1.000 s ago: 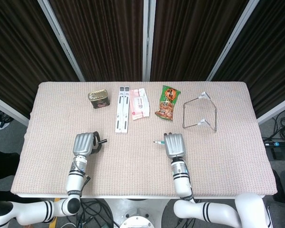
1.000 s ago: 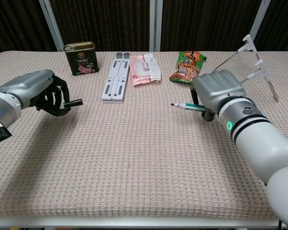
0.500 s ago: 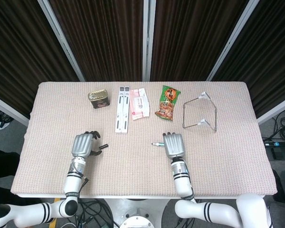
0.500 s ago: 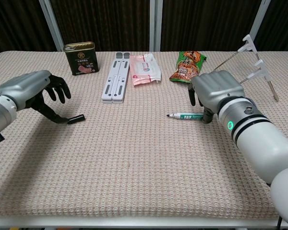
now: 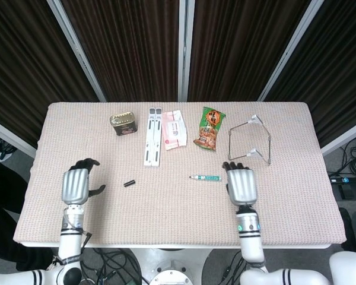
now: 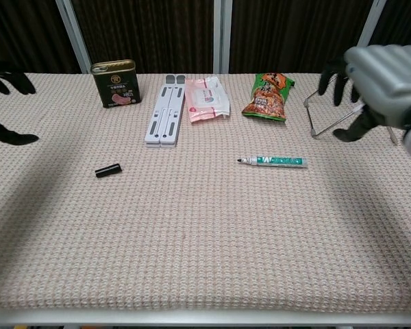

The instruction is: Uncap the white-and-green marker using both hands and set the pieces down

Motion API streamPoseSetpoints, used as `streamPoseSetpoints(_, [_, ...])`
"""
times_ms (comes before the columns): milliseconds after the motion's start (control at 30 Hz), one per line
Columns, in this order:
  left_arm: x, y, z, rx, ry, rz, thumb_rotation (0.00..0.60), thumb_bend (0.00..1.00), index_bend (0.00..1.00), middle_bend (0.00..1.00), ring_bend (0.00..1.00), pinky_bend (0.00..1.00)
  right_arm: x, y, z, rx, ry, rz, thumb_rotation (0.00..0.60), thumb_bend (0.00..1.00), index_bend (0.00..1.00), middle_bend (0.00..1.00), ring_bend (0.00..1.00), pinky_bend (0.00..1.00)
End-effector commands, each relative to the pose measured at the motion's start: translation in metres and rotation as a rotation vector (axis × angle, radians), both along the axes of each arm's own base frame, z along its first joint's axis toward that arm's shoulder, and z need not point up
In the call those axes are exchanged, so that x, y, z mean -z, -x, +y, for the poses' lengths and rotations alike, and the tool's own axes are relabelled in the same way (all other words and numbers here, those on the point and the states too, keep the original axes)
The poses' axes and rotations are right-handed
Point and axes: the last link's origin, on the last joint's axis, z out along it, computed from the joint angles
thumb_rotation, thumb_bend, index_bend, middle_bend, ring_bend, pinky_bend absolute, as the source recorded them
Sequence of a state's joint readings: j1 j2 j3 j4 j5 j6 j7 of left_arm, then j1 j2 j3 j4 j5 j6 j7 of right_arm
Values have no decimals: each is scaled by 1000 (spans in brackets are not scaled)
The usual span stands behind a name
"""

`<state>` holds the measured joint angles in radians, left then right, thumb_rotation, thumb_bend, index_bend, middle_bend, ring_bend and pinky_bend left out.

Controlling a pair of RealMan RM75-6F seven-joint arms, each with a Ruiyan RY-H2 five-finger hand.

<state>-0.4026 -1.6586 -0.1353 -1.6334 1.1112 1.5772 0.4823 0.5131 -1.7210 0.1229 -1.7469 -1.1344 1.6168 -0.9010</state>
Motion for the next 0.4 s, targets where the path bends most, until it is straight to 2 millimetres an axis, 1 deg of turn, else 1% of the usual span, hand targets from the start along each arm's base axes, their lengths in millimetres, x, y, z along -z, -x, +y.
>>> streamPoseSetpoints(33, [-19,14,-41,-45,-98,4,600,51,333,289,218,375,-36,39,50,38,41,-1,600,76,241,304,139,186])
streamPoseSetpoints(67, [-19,18,-47,-53,-111,8,600,51,327,286,199,354,-37,47,59,53,21,-5,600,76,191,238,67,94])
streamPoseSetpoints(100, [-18,22,-55,-59,-123,19,600,51,324,282,182,331,-37,56,69,76,-3,-14,600,76,141,175,22,33])
streamPoseSetpoints(133, [-17,26,-60,-64,-125,29,600,51,322,281,173,319,-36,63,75,94,-15,-24,600,76,109,137,3,7])
streamPoseSetpoints(200, [-12,35,-72,-90,-113,42,600,51,317,279,165,307,-32,75,87,125,-29,-46,600,76,65,101,0,0])
streamPoseSetpoints(267, [-9,41,-81,-110,-100,52,600,51,312,279,165,307,-28,82,93,140,-29,-58,600,76,43,86,0,0])
streamPoseSetpoints(400, [-8,48,-91,-122,-107,73,600,51,310,279,165,307,-17,86,100,141,-26,-81,600,76,15,72,0,0])
